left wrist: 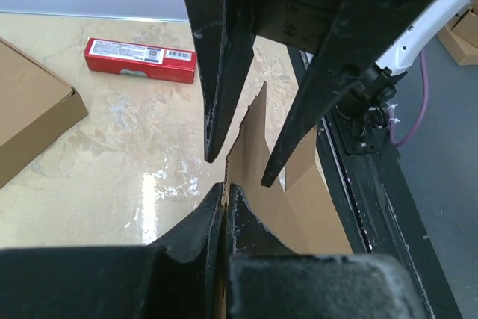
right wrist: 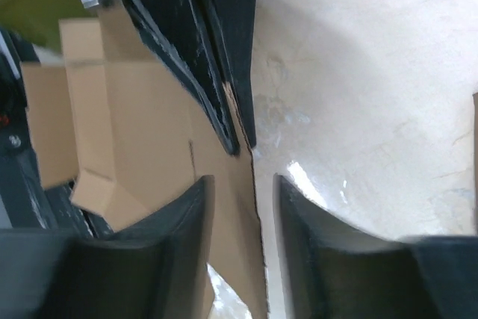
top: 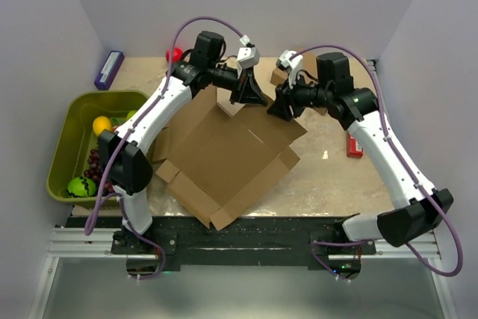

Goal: Fold the paper box

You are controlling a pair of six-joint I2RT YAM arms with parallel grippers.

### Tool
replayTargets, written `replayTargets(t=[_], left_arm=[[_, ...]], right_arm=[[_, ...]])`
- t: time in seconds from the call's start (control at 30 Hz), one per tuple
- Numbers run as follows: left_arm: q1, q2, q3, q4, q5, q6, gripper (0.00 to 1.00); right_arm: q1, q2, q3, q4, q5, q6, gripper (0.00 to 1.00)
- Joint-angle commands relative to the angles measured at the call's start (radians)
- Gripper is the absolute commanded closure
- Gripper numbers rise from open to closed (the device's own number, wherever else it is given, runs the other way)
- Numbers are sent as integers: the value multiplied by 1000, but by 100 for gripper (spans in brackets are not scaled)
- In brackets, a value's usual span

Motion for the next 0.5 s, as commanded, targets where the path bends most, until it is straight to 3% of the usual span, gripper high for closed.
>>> replayTargets(t=[0.0, 0.1, 0.17, 0.33, 0.4, 0.47], left_arm=[[-1, 10, 40, 66, 20, -18, 100], [10, 2, 32, 163, 3, -95, 100], [28, -9, 20, 241, -18, -188, 100], [83, -78, -113, 655, -103, -440, 100], [123, -98, -178, 835, -104, -576, 100], [158, -102, -206, 916, -107, -668, 100]], right_arm=[[12, -91, -39, 143, 145, 85, 36], [8, -135, -87, 217, 350, 170, 8], [-20, -142, -95, 218, 426, 213, 5], [-199, -194, -197, 286, 398, 375, 5], [-210, -257, -248, 324, 387, 408, 5], [-212, -309, -332, 401, 353, 426, 4]])
